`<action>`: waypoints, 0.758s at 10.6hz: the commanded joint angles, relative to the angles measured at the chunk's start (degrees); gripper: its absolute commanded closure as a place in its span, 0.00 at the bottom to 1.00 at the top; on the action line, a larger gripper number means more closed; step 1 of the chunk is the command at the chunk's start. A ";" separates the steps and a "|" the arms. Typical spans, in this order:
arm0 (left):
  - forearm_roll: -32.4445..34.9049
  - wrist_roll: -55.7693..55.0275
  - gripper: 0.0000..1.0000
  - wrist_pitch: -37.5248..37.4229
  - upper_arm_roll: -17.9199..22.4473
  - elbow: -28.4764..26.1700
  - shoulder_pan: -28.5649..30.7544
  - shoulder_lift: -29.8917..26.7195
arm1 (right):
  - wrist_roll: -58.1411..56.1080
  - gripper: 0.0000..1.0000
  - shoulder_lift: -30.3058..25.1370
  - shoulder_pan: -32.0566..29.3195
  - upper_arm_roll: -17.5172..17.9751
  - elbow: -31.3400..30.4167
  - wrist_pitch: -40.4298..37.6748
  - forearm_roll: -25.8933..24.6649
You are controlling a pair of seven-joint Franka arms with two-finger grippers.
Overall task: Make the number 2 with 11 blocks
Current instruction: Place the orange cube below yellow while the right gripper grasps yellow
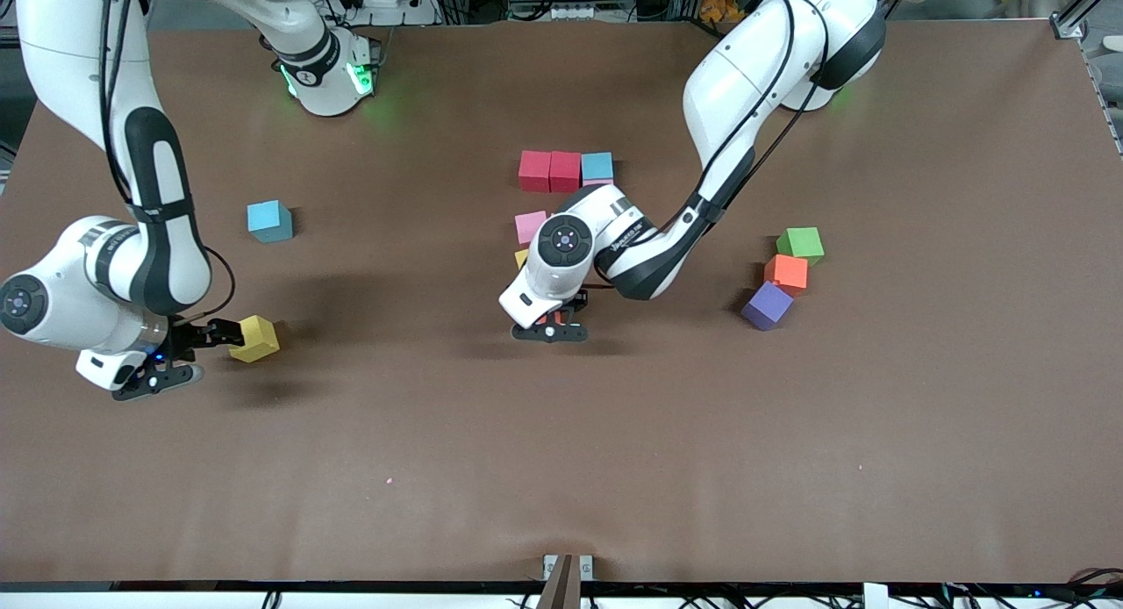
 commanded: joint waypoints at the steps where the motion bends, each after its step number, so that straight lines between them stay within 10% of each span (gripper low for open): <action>1: -0.06 -2.64 0.66 -0.14 0.62 1.97 -1.36 1.12 | -1.06 0.00 -0.72 0.54 0.50 -2.29 1.15 -0.86; 8: -0.41 -6.86 0.57 1.09 1.41 1.89 -3.12 1.65 | -0.98 0.00 -0.10 1.68 1.20 -5.89 6.75 -0.33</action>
